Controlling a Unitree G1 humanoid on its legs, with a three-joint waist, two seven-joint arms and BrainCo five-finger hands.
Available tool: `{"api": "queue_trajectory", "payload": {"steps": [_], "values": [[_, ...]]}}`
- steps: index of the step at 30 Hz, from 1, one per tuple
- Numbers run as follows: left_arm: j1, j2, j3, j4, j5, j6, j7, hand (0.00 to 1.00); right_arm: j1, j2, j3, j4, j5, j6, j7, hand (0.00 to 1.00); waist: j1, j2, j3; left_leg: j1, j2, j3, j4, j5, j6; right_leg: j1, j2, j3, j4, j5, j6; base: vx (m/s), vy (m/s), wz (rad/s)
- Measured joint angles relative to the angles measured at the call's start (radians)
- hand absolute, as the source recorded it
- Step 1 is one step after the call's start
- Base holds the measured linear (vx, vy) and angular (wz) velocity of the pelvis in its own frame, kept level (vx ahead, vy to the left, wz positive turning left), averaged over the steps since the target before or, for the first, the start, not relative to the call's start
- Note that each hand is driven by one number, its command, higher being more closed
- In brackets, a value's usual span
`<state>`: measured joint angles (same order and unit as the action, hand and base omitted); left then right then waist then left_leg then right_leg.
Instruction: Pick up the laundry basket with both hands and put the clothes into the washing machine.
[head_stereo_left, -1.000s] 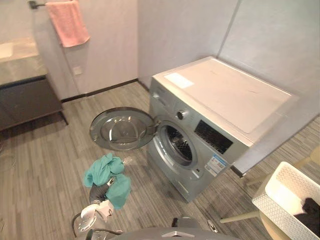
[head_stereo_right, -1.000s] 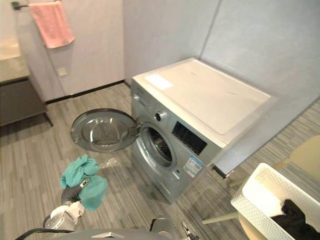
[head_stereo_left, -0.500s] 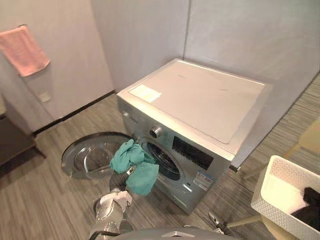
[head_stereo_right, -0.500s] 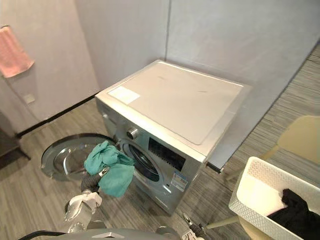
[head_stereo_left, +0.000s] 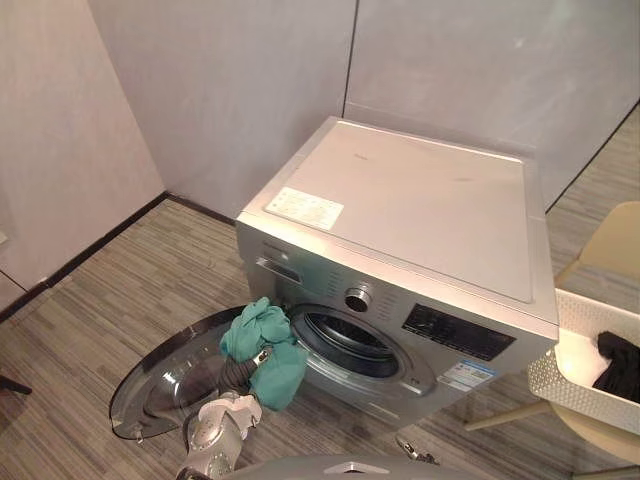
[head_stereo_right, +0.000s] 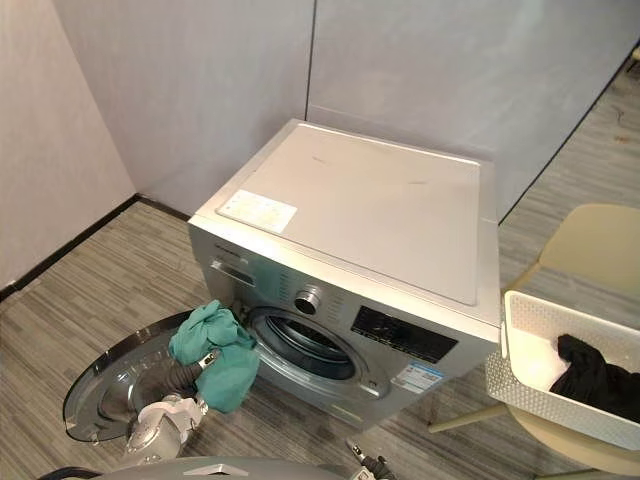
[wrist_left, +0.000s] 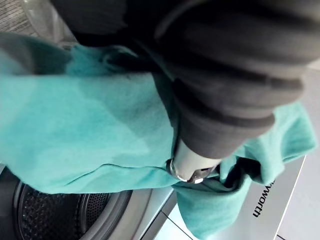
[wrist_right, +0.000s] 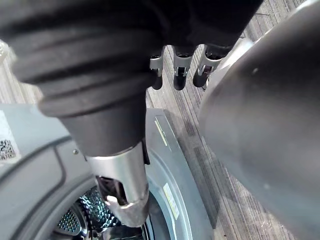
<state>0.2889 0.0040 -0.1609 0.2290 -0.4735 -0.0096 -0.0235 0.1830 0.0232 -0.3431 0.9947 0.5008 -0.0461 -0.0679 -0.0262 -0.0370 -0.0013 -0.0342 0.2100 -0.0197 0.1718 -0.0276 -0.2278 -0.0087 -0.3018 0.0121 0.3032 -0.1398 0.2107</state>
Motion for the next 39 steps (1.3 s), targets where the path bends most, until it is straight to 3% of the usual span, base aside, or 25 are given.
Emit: {"api": "queue_trajectory", "payload": {"steps": [1,4,5,6,7,8,9,10,11,12,13,14,16,18,19,21,22,24,29,34,39], "values": [[-0.013,0.014,-0.030,0.010,0.006,-0.001,-0.006,1.00,0.004,0.002,-0.026,0.005,0.002,0.001,0.000,0.00,-0.003,0.001,0.000,0.014,-0.019,0.006,-0.021,-0.003,0.006,0.013,-0.020,-0.011,-0.026,0.026,0.027,-0.05,0.277,0.16],[-0.039,0.032,-0.106,0.030,0.027,-0.002,-0.022,1.00,0.012,0.003,-0.072,0.007,0.015,-0.013,-0.002,0.00,-0.012,0.009,-0.008,0.016,-0.070,0.049,-0.048,-0.048,0.037,0.016,-0.081,-0.018,-0.101,0.064,0.054,-0.11,0.174,-0.17],[-0.038,0.033,-0.114,0.029,0.027,-0.002,-0.028,1.00,0.016,0.002,-0.074,0.004,0.017,-0.018,0.000,0.00,-0.010,0.012,-0.007,0.009,-0.082,0.056,-0.048,-0.058,0.041,0.006,-0.093,-0.019,-0.114,0.066,0.050,-0.20,0.131,-0.54],[-0.037,0.037,-0.120,0.028,0.027,-0.002,-0.034,1.00,0.016,0.000,-0.083,0.003,0.020,-0.020,0.001,0.00,-0.007,0.003,-0.003,-0.007,-0.092,0.083,-0.033,-0.066,0.038,-0.004,-0.107,-0.027,-0.135,0.041,0.019,-0.24,0.070,-0.60],[-0.037,0.043,-0.126,0.031,0.028,-0.002,-0.037,1.00,0.014,0.000,-0.093,0.005,0.020,-0.019,0.001,0.00,-0.011,-0.008,-0.003,-0.030,-0.094,0.100,-0.020,-0.066,0.037,-0.040,-0.109,-0.022,-0.143,-0.002,0.012,-0.23,0.044,-0.50],[-0.038,0.044,-0.134,0.030,0.028,-0.002,-0.038,1.00,0.016,-0.002,-0.094,0.005,0.020,-0.017,0.001,0.00,-0.019,-0.016,-0.008,-0.034,-0.093,0.100,-0.023,-0.065,0.036,-0.059,-0.107,-0.022,-0.136,0.000,-0.012,-0.15,0.032,-0.39],[-0.042,0.045,-0.155,0.028,0.028,-0.002,-0.046,1.00,0.018,-0.007,-0.095,0.008,0.021,-0.015,0.001,0.00,-0.021,-0.004,0.002,-0.058,-0.087,0.099,0.034,-0.077,0.036,-0.091,-0.097,-0.023,-0.133,0.018,-0.075,-0.09,0.037,-0.56],[-0.041,0.032,-0.174,0.024,0.032,-0.001,-0.048,1.00,0.008,-0.012,-0.112,0.006,0.041,-0.015,0.002,0.00,-0.012,0.021,0.022,-0.068,-0.050,0.113,0.057,-0.099,0.042,-0.106,-0.061,-0.024,-0.113,0.028,-0.171,-0.11,0.030,-0.69],[-0.038,0.034,-0.187,0.025,0.039,0.000,-0.051,1.00,0.008,-0.016,-0.110,0.005,0.044,-0.012,0.001,0.00,-0.020,0.022,0.026,-0.068,-0.030,0.123,0.052,-0.096,0.037,-0.130,-0.047,-0.048,-0.080,0.040,-0.213,-0.11,-0.005,-0.58],[-0.040,0.034,-0.187,0.023,0.043,0.000,-0.051,1.00,0.008,-0.016,-0.108,0.005,0.044,-0.010,0.001,0.00,-0.029,0.031,0.033,-0.067,-0.013,0.128,0.052,-0.095,0.031,-0.148,-0.039,-0.071,-0.038,0.054,-0.212,-0.11,-0.069,-0.42],[-0.040,0.035,-0.182,0.023,0.043,0.000,-0.051,1.00,0.007,-0.011,-0.094,0.002,0.043,-0.011,0.002,0.00,-0.032,0.021,0.047,-0.058,0.019,0.137,0.052,-0.093,0.014,-0.192,-0.027,-0.134,0.044,0.061,-0.195,-0.06,-0.133,-0.58],[-0.040,0.039,-0.188,0.021,0.043,0.000,-0.052,1.00,0.010,-0.009,-0.060,0.003,0.042,-0.011,0.003,0.00,-0.022,-0.003,0.061,-0.038,0.056,0.156,0.051,-0.091,-0.009,-0.205,-0.006,-0.162,0.077,0.046,-0.145,-0.04,-0.161,-0.59],[-0.053,0.036,-0.231,0.021,0.043,0.001,-0.054,1.00,0.011,-0.011,-0.021,0.005,0.042,-0.011,0.004,0.00,-0.027,-0.013,0.074,-0.044,0.082,0.154,0.050,-0.085,-0.011,-0.220,0.008,-0.175,0.080,0.036,-0.057,-0.03,-0.216,-0.29],[-0.108,0.019,-0.309,0.018,0.043,0.001,-0.065,1.00,-0.001,-0.037,-0.017,0.000,0.042,-0.012,0.004,0.00,-0.018,-0.001,0.123,-0.084,0.091,0.154,0.072,-0.077,-0.003,-0.275,0.020,-0.157,0.108,0.037,-0.051,-0.07,-0.118,-0.15],[-0.158,0.003,-0.343,0.018,0.044,0.001,-0.073,1.00,-0.021,-0.052,-0.017,-0.009,0.043,-0.015,0.003,0.00,-0.016,0.019,0.162,-0.128,0.096,0.154,0.110,-0.078,-0.001,-0.316,0.020,-0.147,0.134,0.036,-0.042,-0.11,-0.028,-0.10],[-0.214,-0.022,-0.361,0.017,0.043,0.001,-0.072,1.00,-0.036,-0.064,-0.008,-0.040,0.043,-0.014,0.003,0.00,-0.016,0.024,0.199,-0.179,0.102,0.154,0.161,-0.085,-0.004,-0.374,0.021,-0.131,0.165,0.046,-0.026,-0.10,-0.014,-0.13],[-0.266,-0.033,-0.367,0.017,0.043,0.001,-0.070,1.00,-0.040,-0.069,0.010,-0.082,0.043,-0.015,0.002,0.00,-0.020,0.023,0.239,-0.204,0.115,0.155,0.198,-0.091,-0.007,-0.397,0.027,-0.124,0.187,0.046,-0.026,-0.10,-0.019,-0.20],[-0.346,-0.036,-0.372,0.017,0.043,0.000,-0.061,1.00,-0.044,-0.067,0.044,-0.157,0.045,-0.016,0.001,0.00,-0.023,0.021,0.262,-0.270,0.136,0.156,0.254,-0.109,-0.005,-0.454,0.045,-0.105,0.216,0.046,-0.028,-0.15,-0.033,-0.27],[-0.570,-0.045,-0.329,0.040,0.045,-0.023,0.013,1.00,-0.075,-0.058,0.124,-0.323,0.091,-0.040,-0.002,0.00,-0.030,-0.020,0.336,-0.448,0.162,0.158,0.393,-0.156,0.002,-0.638,0.067,-0.055,0.277,0.062,-0.024,-0.11,0.004,-0.24],[-0.812,-0.054,-0.087,0.158,0.046,-0.050,0.137,1.00,-0.083,-0.048,0.158,-0.449,0.124,-0.070,-0.006,0.00,-0.042,-0.018,0.402,-0.610,0.179,0.167,0.521,-0.185,-0.002,-0.818,0.078,0.005,0.364,0.079,-0.032,-0.06,0.014,-0.21],[-0.973,0.062,0.087,0.173,0.044,-0.082,0.238,1.00,-0.092,-0.052,0.164,-0.508,0.133,-0.110,-0.008,0.00,-0.056,-0.017,0.439,-0.762,0.219,0.159,0.592,-0.195,0.002,-0.975,0.115,0.024,0.403,0.082,-0.040,-0.05,-0.023,-0.18]]}}
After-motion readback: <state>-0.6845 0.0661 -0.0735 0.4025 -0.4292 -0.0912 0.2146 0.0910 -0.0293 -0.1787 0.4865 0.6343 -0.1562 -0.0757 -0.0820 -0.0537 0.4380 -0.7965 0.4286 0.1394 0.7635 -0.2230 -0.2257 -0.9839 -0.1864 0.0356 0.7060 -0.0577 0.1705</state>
